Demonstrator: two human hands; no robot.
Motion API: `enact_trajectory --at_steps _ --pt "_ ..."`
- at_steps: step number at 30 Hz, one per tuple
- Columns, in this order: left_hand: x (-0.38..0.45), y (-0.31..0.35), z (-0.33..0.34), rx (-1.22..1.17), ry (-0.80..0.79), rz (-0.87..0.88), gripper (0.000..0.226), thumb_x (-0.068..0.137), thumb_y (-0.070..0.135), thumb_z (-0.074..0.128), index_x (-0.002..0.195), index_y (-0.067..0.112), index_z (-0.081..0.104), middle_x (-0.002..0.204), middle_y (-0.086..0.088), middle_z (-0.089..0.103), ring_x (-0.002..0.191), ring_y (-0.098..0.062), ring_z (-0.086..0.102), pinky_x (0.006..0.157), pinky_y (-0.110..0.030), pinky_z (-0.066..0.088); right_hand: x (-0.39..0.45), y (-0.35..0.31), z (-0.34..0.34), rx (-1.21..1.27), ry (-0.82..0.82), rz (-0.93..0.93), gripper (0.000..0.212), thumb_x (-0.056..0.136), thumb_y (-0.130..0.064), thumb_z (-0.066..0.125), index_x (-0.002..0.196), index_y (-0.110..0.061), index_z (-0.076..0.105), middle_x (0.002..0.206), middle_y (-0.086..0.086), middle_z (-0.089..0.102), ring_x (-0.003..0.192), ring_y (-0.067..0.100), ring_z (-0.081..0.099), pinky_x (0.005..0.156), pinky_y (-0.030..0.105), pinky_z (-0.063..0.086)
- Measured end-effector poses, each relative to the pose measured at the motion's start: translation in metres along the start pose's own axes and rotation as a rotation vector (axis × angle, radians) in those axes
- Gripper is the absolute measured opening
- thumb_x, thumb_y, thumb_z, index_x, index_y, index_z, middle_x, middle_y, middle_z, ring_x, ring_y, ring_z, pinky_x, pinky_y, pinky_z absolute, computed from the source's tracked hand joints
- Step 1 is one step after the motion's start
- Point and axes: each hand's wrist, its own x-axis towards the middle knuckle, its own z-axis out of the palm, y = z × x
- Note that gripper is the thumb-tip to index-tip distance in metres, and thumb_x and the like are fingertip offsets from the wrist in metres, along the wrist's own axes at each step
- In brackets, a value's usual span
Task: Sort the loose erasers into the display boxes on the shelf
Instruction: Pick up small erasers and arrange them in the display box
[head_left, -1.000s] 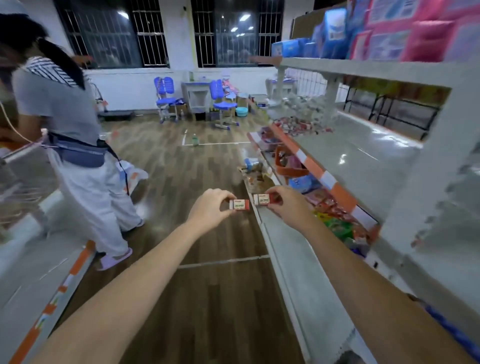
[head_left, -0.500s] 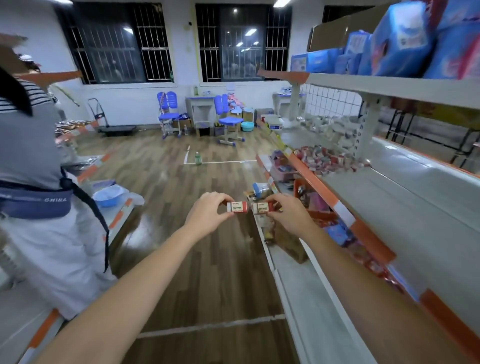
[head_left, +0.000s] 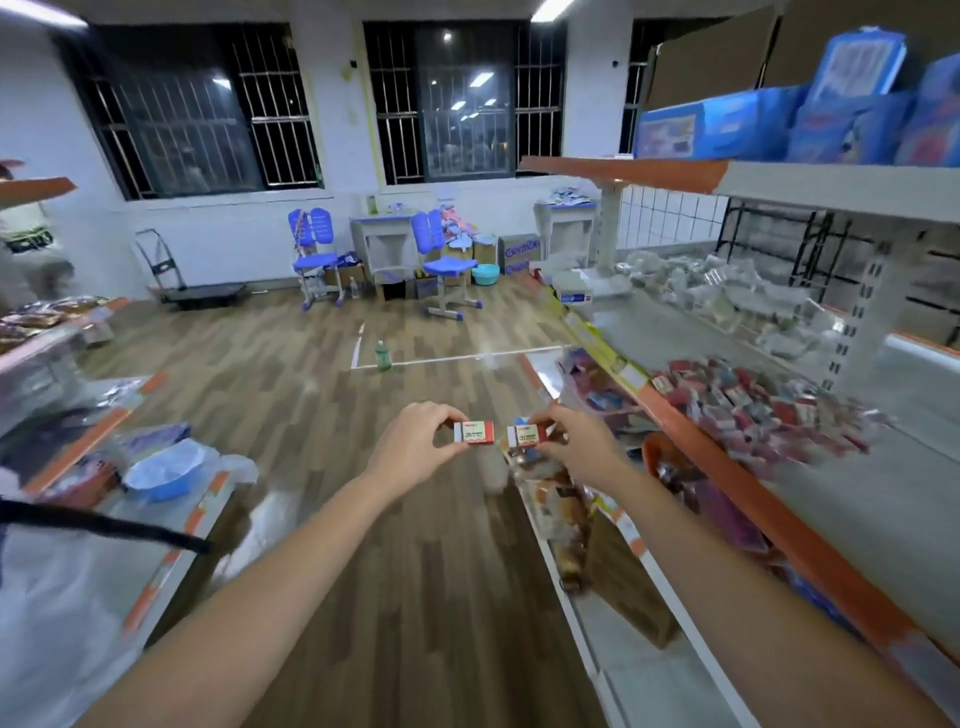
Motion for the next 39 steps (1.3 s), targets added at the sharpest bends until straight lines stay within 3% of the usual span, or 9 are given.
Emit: enact_trajectory --at_steps 7,11,15,17,23,27,30,33,39 --pt "0.148 -0.067 0.028 -0.031 0.021 0.012 0.028 0.084 0.031 0.067 0.111 0.023 0.063 0.106 0.006 0.062 0.101 -0.011 0.053 0.076 -0.022 0.035 0.15 0.041 0.014 0.027 0.097 0.045 0.029 0.08 -0.01 0.071 0.108 -0.014 0.065 0.109 0.003 0.062 0.079 0.012 0.057 0.074 0.024 0.046" --pt "0.236 -0.109 0.056 -0.094 -0.005 0.035 0.03 0.084 0.028 0.068 0.112 0.02 0.063 0.107 0.004 0.061 0.1 -0.011 0.052 0.078 -0.02 0.035 0.24 0.071 0.026 0.088 0.129 0.058 0.033 0.081 -0.01 0.07 0.113 -0.015 0.063 0.1 -0.003 0.062 0.08 0.009 0.057 0.078 0.027 0.052" --pt "0.33 -0.149 0.081 -0.108 -0.014 0.049 0.032 0.083 0.03 0.068 0.113 0.022 0.062 0.108 0.007 0.059 0.098 -0.008 0.051 0.078 -0.02 0.035 0.337 0.104 0.034 0.085 0.117 0.028 0.031 0.082 -0.008 0.068 0.112 -0.013 0.063 0.101 0.0 0.061 0.081 0.009 0.057 0.063 0.005 0.04" --pt "0.376 -0.168 0.09 -0.128 -0.014 0.049 0.031 0.083 0.029 0.069 0.112 0.023 0.062 0.108 0.008 0.06 0.097 -0.008 0.053 0.078 -0.02 0.037 0.387 0.119 0.036 0.094 0.109 0.03 0.033 0.082 -0.008 0.068 0.114 -0.012 0.063 0.103 0.001 0.059 0.081 0.009 0.056 0.062 0.003 0.039" --pt "0.505 -0.223 0.109 -0.149 -0.013 0.023 0.032 0.083 0.032 0.069 0.114 0.022 0.063 0.107 0.007 0.058 0.099 -0.01 0.055 0.071 -0.021 0.034 0.526 0.152 0.046 0.114 0.157 0.029 0.031 0.079 -0.006 0.071 0.11 -0.009 0.064 0.102 0.003 0.062 0.081 0.012 0.058 0.068 0.008 0.042" --pt "0.589 -0.271 0.129 -0.147 -0.036 0.079 0.03 0.082 0.038 0.068 0.11 0.029 0.063 0.107 0.009 0.06 0.095 -0.005 0.052 0.071 -0.021 0.035 0.609 0.172 0.057 0.126 0.2 0.068 0.031 0.079 -0.005 0.071 0.109 -0.011 0.064 0.101 0.002 0.064 0.083 0.016 0.061 0.077 0.025 0.052" --pt "0.654 -0.306 0.146 -0.145 -0.065 0.144 0.031 0.082 0.038 0.069 0.111 0.028 0.063 0.104 0.008 0.062 0.091 -0.003 0.05 0.071 -0.019 0.033 0.666 0.187 0.068 0.129 0.25 0.087 0.033 0.079 -0.005 0.071 0.11 -0.012 0.064 0.095 -0.005 0.063 0.075 0.009 0.06 0.065 0.009 0.047" --pt "0.72 -0.332 0.164 -0.172 -0.062 0.208 0.032 0.079 0.034 0.072 0.109 0.023 0.066 0.1 0.003 0.066 0.094 -0.014 0.058 0.07 -0.021 0.035 0.718 0.206 0.078 0.076 0.34 0.127 0.042 0.078 -0.012 0.074 0.117 -0.019 0.061 0.099 -0.008 0.062 0.075 -0.003 0.056 0.06 0.003 0.041" --pt "0.825 -0.355 0.207 -0.296 -0.103 0.329 0.03 0.078 0.028 0.074 0.106 0.021 0.067 0.099 0.0 0.065 0.091 -0.017 0.058 0.065 -0.018 0.029 0.785 0.244 0.085 -0.016 0.413 0.281 0.032 0.076 -0.017 0.076 0.106 -0.016 0.066 0.099 0.004 0.065 0.08 0.013 0.062 0.072 0.024 0.053"
